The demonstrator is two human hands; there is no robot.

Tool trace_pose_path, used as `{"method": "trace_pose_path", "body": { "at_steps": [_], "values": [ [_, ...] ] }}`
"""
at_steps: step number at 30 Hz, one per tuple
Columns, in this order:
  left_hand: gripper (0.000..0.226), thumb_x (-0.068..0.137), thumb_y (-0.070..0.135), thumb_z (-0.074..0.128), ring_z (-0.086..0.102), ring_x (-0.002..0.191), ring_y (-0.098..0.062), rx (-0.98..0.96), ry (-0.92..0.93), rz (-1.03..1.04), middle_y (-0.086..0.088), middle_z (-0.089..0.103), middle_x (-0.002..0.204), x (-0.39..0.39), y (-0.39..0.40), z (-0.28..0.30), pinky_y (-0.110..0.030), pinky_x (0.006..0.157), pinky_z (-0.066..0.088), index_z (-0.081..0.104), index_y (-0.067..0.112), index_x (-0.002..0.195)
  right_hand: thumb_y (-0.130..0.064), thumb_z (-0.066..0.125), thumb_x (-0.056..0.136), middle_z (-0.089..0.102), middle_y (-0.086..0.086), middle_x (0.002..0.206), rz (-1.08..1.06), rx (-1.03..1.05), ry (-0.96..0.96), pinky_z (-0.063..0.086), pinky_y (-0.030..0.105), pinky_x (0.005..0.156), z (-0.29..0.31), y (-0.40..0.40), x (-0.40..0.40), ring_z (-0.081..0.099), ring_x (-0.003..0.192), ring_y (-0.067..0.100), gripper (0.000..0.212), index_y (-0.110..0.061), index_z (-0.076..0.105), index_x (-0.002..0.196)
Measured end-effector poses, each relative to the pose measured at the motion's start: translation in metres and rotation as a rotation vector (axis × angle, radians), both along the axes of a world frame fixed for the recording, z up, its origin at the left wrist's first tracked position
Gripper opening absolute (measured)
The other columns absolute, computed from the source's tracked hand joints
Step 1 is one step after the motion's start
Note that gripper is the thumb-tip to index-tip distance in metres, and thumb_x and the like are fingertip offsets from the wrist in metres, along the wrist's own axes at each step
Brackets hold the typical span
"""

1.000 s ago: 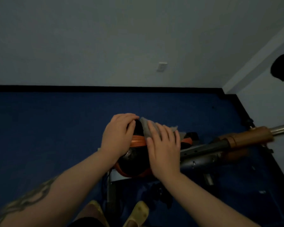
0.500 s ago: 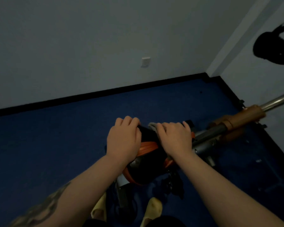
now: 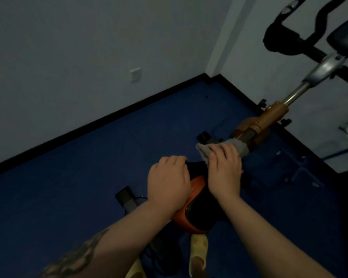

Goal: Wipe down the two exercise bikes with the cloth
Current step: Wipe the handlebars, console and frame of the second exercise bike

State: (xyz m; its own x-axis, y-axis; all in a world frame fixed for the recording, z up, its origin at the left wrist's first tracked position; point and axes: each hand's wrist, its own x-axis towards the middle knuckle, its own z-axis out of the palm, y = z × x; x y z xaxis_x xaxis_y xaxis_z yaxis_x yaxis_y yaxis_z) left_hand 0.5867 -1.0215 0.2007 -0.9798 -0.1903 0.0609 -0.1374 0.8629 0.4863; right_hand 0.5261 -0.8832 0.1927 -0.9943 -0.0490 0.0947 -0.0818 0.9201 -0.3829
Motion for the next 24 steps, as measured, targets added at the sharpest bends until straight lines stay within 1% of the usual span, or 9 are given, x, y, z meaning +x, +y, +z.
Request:
{"method": "trace_pose_path", "body": {
  "at_steps": [2,6,8,11,13,16,18,22,24],
  "values": [
    [0.037,0.099,0.027,0.030,0.056,0.101,-0.017,0.003,0.013,-0.028,0.004,0.065,0.112,0.000,-0.002,-0.001,-0.031,0.082,0.042,0.061,0.021,0.120,-0.030,0.026,0.105,0.024,0.004,0.158,-0.036,-0.029,-0.086,0.008,0.043,0.120,0.003,-0.004,0.000,0.009,0.147,0.020,0.045,-0.021,0.041,0.146],
    [0.033,0.101,0.029,0.029,0.053,0.095,-0.016,-0.024,-0.013,-0.063,0.004,0.061,0.106,-0.003,-0.008,-0.001,-0.031,0.077,0.040,0.057,0.022,0.116,-0.031,0.028,0.105,0.002,0.008,0.163,-0.250,-0.020,-0.188,0.006,0.041,0.121,0.015,-0.018,-0.019,0.000,0.148,0.025,0.051,-0.020,0.020,0.154],
    [0.032,0.100,0.030,0.030,0.052,0.095,-0.015,-0.001,-0.026,-0.063,0.005,0.061,0.106,-0.005,-0.010,-0.001,-0.032,0.077,0.040,0.056,0.023,0.115,-0.034,0.025,0.105,-0.007,0.009,0.162,-0.284,-0.046,-0.193,0.002,0.036,0.121,0.014,-0.026,-0.002,-0.007,0.148,0.024,0.056,-0.020,0.008,0.156],
    [0.031,0.099,0.029,0.036,0.053,0.099,-0.014,0.079,-0.009,-0.035,0.006,0.064,0.109,-0.003,-0.011,0.000,-0.033,0.079,0.042,0.060,0.024,0.117,-0.040,0.021,0.103,-0.016,0.004,0.161,-0.236,-0.106,-0.165,-0.006,0.025,0.110,0.007,-0.033,0.039,-0.017,0.147,0.016,0.059,-0.023,-0.002,0.155],
    [0.031,0.099,0.027,0.039,0.054,0.103,-0.014,0.116,0.007,-0.029,0.006,0.065,0.112,-0.003,-0.010,0.001,-0.034,0.082,0.043,0.062,0.023,0.119,-0.040,0.021,0.104,-0.016,0.006,0.161,-0.237,-0.101,-0.178,-0.007,0.028,0.113,0.007,-0.029,0.035,-0.016,0.147,0.017,0.059,-0.022,-0.002,0.155],
    [0.032,0.099,0.026,0.039,0.054,0.105,-0.015,0.124,0.025,-0.045,0.005,0.065,0.115,-0.002,-0.011,0.001,-0.035,0.084,0.044,0.063,0.021,0.120,-0.040,0.021,0.104,-0.011,0.010,0.162,-0.347,-0.143,-0.234,0.000,0.039,0.120,0.017,-0.024,0.003,-0.009,0.149,0.024,0.059,-0.020,0.000,0.156],
    [0.032,0.099,0.025,0.040,0.055,0.106,-0.016,0.139,0.040,-0.039,0.004,0.066,0.116,-0.002,-0.011,0.001,-0.035,0.083,0.045,0.064,0.020,0.120,-0.040,0.022,0.104,-0.011,0.011,0.162,-0.385,-0.214,-0.253,0.004,0.039,0.120,0.021,-0.025,-0.002,-0.004,0.149,0.026,0.060,-0.020,-0.002,0.155],
    [0.030,0.098,0.022,0.044,0.056,0.105,-0.018,0.146,0.066,-0.007,0.001,0.068,0.113,0.000,-0.009,0.002,-0.035,0.080,0.043,0.066,0.019,0.118,-0.045,0.026,0.102,-0.017,0.007,0.161,-0.324,-0.273,-0.271,0.020,0.040,0.116,0.011,-0.030,0.049,0.004,0.148,0.028,0.066,-0.024,-0.008,0.154],
    [0.031,0.098,0.023,0.043,0.055,0.106,-0.018,0.142,0.059,0.006,0.001,0.067,0.114,0.000,-0.009,0.001,-0.032,0.078,0.039,0.065,0.020,0.119,-0.046,0.024,0.102,-0.017,0.007,0.161,-0.308,-0.252,-0.277,0.017,0.040,0.117,0.007,-0.028,0.056,0.004,0.148,0.027,0.066,-0.024,-0.010,0.154]
  ]
}}
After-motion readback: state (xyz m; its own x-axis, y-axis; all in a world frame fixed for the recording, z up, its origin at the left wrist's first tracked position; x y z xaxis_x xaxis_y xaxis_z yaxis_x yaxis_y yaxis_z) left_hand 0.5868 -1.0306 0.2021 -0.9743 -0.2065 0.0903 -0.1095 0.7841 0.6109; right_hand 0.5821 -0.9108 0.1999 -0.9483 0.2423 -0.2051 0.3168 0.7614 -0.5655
